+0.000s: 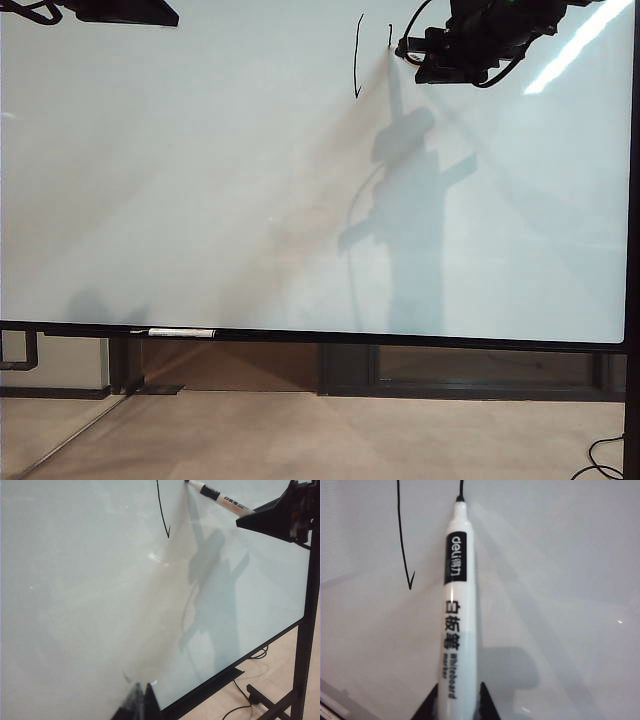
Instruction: Reach to the right to find the marker pen, pick it up, and write the number 10 on the whiteboard.
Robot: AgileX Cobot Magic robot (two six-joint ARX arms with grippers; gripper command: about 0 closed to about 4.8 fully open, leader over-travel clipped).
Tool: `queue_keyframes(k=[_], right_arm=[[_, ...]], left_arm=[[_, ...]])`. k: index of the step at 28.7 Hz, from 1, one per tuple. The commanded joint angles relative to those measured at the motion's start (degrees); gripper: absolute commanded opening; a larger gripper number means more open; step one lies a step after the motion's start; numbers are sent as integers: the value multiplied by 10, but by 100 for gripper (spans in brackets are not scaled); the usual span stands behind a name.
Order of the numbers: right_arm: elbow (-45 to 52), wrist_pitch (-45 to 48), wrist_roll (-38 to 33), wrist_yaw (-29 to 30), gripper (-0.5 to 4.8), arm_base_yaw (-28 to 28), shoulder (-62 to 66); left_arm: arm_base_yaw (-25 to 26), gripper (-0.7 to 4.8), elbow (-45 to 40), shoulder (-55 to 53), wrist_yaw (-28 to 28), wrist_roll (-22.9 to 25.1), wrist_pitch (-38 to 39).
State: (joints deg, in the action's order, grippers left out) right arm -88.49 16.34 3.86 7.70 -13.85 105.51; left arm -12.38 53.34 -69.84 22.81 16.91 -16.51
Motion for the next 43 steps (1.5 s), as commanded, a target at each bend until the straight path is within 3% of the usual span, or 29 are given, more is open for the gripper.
queue_keyframes(k=[1,25,43], right_arm=[[-1,-18,-8,-11,-6,2,4],[40,-15,-8,14,-6,-14,-16],[23,2,7,-27,-6,-29,-55]], left_arm=[[0,-6,2,3,4,1,-8],[0,-6,2,3,3,5,-14],[0,-6,2,3,5,0,-1]])
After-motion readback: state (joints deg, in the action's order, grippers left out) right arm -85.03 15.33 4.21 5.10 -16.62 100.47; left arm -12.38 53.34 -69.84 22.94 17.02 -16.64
